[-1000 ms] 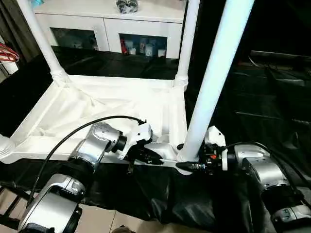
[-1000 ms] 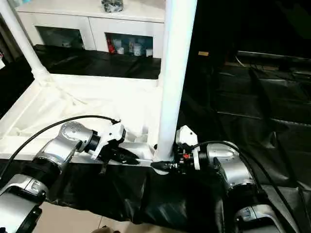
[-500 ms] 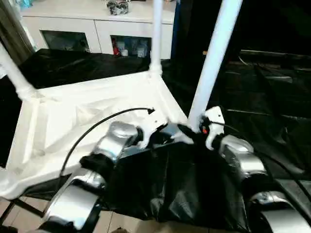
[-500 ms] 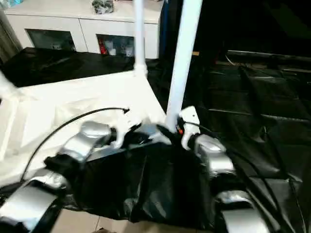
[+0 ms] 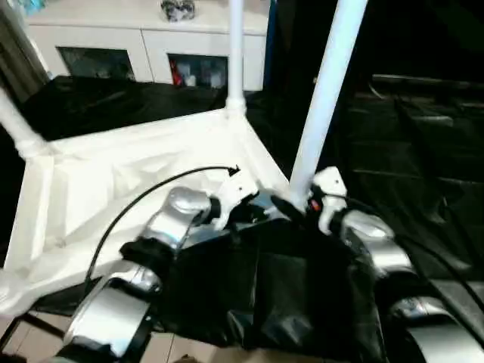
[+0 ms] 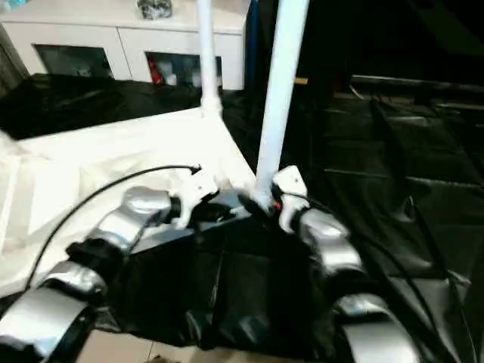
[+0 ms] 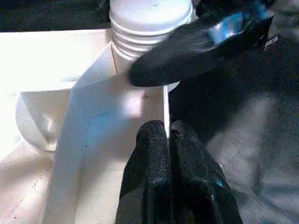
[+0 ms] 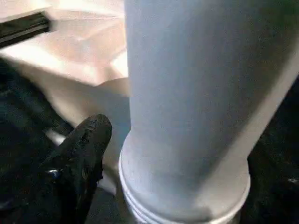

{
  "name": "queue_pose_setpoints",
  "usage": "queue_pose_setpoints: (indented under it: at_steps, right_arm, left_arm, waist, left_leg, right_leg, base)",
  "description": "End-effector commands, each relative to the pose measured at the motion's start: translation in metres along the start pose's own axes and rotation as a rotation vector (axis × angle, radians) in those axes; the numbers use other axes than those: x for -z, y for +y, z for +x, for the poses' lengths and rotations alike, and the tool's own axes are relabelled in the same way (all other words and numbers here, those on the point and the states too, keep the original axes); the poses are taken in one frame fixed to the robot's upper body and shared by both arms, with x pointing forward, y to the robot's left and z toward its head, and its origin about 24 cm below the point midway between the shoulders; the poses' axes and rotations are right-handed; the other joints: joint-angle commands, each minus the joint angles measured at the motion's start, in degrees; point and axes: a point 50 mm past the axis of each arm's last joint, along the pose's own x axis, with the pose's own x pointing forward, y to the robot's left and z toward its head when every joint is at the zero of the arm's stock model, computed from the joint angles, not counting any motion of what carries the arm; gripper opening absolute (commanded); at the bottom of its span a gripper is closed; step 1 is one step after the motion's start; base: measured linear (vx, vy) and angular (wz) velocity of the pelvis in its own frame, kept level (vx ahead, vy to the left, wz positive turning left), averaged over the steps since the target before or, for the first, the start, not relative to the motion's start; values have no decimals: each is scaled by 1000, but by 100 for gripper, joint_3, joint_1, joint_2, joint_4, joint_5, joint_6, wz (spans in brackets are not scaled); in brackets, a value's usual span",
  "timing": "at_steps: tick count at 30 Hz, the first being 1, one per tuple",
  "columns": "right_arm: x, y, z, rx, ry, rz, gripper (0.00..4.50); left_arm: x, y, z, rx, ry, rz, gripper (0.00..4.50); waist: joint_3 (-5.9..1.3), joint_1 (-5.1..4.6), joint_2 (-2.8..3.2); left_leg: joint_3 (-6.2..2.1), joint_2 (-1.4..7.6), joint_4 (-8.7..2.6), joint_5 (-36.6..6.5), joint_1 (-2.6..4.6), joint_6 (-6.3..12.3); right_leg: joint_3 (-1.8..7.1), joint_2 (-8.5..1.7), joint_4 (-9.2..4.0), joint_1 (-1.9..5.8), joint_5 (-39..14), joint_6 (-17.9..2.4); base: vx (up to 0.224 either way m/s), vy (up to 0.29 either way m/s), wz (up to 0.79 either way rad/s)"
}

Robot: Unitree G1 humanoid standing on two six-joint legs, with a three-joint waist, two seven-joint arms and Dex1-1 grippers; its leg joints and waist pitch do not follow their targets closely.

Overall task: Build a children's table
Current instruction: Rotate leg to tighten

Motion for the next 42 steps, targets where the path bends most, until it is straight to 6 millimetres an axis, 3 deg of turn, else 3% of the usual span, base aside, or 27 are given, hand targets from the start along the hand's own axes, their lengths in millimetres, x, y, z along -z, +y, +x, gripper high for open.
queue_pose_setpoints:
  at_steps: [1,8,16,17,21,24,28,29,30,31,33,34,37,42]
  right_arm:
    - [14,29,8,-231,71,3,387]
    - [22,38,-18,-516,151,-25,387]
    - [24,46,-31,-657,205,-1,338]
    - [24,46,-32,-668,204,6,316]
    - [24,48,-33,-681,208,17,296]
    - [24,49,-32,-662,196,30,281]
    - [24,48,-27,-607,177,54,276]
    - [25,44,-17,-482,167,73,276]
    - [25,44,-17,-482,167,73,276]
    - [25,41,-12,-420,162,76,275]
    - [26,35,-2,-281,164,96,275]
    - [26,33,1,-235,165,104,274]
    - [26,28,19,-36,149,137,274]
    - [23,22,32,151,165,145,274]
  left_arm:
    - [-18,-8,6,94,-76,74,0]
    - [-7,-11,-11,224,-35,96,0]
    - [-3,-10,-20,276,-7,98,0]
    - [-3,-10,-21,284,-4,97,0]
    - [-2,-11,-21,292,-3,94,0]
    - [-3,-11,-19,280,-16,89,0]
    - [-7,-10,-14,236,-44,77,0]
    - [-11,-7,-7,163,-62,57,0]
    - [-11,-7,-7,163,-62,57,0]
    - [-13,-6,-4,126,-64,51,0]
    - [-15,-3,2,65,-60,41,0]
    - [-15,-3,4,47,-57,37,0]
    - [-22,1,15,-69,-63,-10,0]
    - [-28,2,26,-168,-69,-47,0]
  waist:
    - [-341,32,-37]
    - [-302,111,-31]
    - [-331,159,-28]
    - [-328,163,-28]
    - [-320,179,-26]
    - [-326,189,-24]
    - [-322,208,-31]
    - [-315,212,-44]
    - [-298,198,-31]
    - [-289,190,-57]
    - [-275,129,-63]
    - [-265,77,-68]
    - [-255,-26,-56]
    - [-269,-58,-34]
  left_leg:
    - [-128,316,-301,-930,10,653]
    - [-139,346,-347,-1325,69,483]
    - [-144,347,-335,-1105,51,509]
    - [-144,345,-336,-1108,52,506]
    - [-144,347,-343,-1207,69,428]
    - [-147,342,-342,-1158,63,407]
    - [-145,342,-341,-1164,66,395]
    - [-144,347,-346,-1198,74,364]
    - [-141,339,-351,-1266,77,332]
    - [-159,330,-368,-1420,91,256]
    - [-177,321,-386,-1505,101,136]
    - [-199,297,-393,-1578,85,85]
    - [-208,277,-382,-1734,116,40]
    - [-195,277,-378,-1718,115,144]
  right_leg:
    - [329,-505,-324,292,-811,-1345]
    - [349,-516,-416,248,-1622,-1153]
    - [353,-512,-358,261,-1211,-1239]
    - [353,-516,-364,261,-1220,-1240]
    - [349,-527,-395,251,-1476,-1185]
    - [351,-521,-382,256,-1390,-1176]
    - [349,-524,-390,253,-1452,-1151]
    - [353,-528,-402,241,-1567,-1119]
    - [348,-524,-417,224,-1683,-1111]
    - [333,-545,-461,241,-2059,-1017]
    - [337,-551,-485,212,-2353,-937]
    - [318,-554,-509,233,-2587,-844]
    - [304,-556,-577,194,-2929,-724]
    - [325,-534,-582,178,-2673,-763]
  base:
    - [0,0,0]
    - [0,0,0]
    - [0,0,0]
    - [0,0,0]
    - [0,0,0]
    - [0,0,0]
    - [0,0,0]
    - [0,0,0]
    - [0,0,0]
    - [0,0,0]
    - [0,0,0]
    - [0,0,0]
    - [0,0,0]
    - [0,0,0]
